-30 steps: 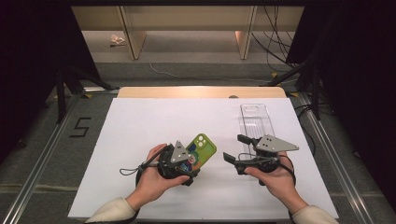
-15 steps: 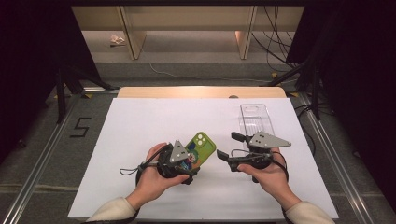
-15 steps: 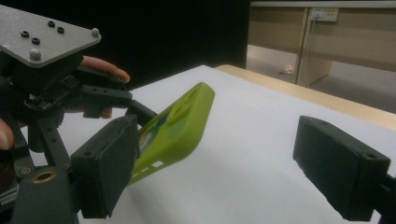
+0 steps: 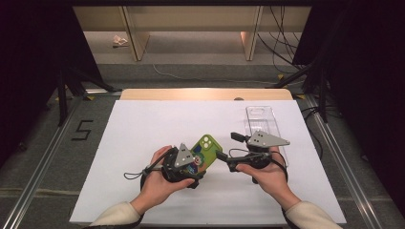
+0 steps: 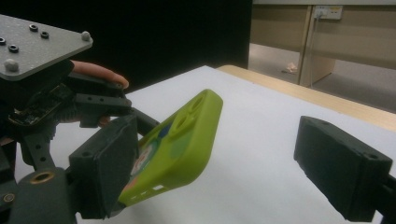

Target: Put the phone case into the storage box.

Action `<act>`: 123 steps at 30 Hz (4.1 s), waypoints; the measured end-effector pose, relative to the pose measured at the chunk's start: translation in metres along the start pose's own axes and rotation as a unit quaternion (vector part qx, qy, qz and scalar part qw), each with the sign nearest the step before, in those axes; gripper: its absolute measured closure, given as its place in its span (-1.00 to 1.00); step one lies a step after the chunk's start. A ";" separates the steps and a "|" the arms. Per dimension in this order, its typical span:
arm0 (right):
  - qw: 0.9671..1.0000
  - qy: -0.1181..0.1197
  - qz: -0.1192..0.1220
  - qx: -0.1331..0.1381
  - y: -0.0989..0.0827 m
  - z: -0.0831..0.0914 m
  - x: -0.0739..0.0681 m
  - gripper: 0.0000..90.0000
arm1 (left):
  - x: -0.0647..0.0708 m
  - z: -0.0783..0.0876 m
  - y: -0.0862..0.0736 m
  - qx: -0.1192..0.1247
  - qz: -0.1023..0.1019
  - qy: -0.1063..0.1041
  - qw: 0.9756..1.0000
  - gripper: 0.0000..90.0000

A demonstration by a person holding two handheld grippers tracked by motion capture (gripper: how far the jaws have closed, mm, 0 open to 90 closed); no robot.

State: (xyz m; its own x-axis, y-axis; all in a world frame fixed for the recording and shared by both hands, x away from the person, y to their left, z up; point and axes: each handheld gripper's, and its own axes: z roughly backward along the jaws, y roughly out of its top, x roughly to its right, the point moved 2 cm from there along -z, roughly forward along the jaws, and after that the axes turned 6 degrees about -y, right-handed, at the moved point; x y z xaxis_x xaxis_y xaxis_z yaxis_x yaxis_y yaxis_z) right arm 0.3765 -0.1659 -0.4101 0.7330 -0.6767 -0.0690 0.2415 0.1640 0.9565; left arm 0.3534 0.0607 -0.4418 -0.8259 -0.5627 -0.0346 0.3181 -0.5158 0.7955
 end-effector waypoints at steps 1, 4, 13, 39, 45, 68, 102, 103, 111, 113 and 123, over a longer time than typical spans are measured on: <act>1.000 0.001 0.000 0.000 0.000 -0.001 0.000 -0.67 | 0.000 0.000 0.000 -0.002 -0.002 0.000 1.000 -0.64; 1.000 0.002 0.001 -0.002 0.001 -0.003 -0.001 -0.67 | 0.002 -0.001 0.000 -0.001 -0.003 -0.001 1.000 -0.64; 1.000 0.002 -0.001 -0.007 0.002 -0.011 -0.002 -0.66 | 0.006 -0.005 0.000 -0.001 -0.009 0.001 1.000 -0.64; 0.999 -0.001 -0.014 -0.029 -0.002 -0.029 -0.004 -0.61 | 0.014 -0.010 0.001 -0.001 -0.017 -0.005 1.000 -0.64; 0.999 0.007 -0.026 -0.039 -0.004 -0.033 -0.004 -0.56 | 0.017 -0.011 0.002 -0.003 -0.020 -0.009 1.000 -0.64; 0.997 0.008 -0.046 -0.068 -0.007 -0.040 -0.007 -0.19 | 0.019 -0.013 0.002 -0.003 -0.026 -0.012 1.000 -0.64; 0.995 0.020 -0.071 -0.066 -0.003 -0.039 -0.006 0.39 | 0.021 -0.014 0.001 -0.004 -0.032 -0.010 0.999 -0.64; 0.995 0.022 -0.072 -0.066 -0.002 -0.039 -0.006 0.41 | 0.021 -0.014 0.001 -0.005 -0.033 -0.010 0.999 -0.64; 0.993 0.044 -0.088 -0.060 0.001 -0.038 -0.008 0.58 | 0.021 -0.016 0.000 -0.010 -0.035 -0.009 0.999 -0.64; 0.993 0.047 -0.090 -0.056 0.002 -0.038 -0.009 0.62 | 0.021 -0.016 0.001 -0.010 -0.036 -0.008 0.999 -0.64; 0.993 0.054 -0.087 -0.054 0.008 -0.037 -0.015 0.71 | 0.022 -0.017 0.001 -0.004 -0.037 -0.002 0.999 -0.64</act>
State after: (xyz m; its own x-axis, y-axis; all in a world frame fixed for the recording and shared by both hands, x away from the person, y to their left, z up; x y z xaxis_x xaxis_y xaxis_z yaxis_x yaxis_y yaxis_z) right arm 0.3911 -0.1277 -0.4125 0.7369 -0.6216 -0.2658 0.4330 0.1320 0.8917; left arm 0.3438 0.0371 -0.4519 -0.8494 -0.5200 -0.0900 0.2601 -0.5610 0.7859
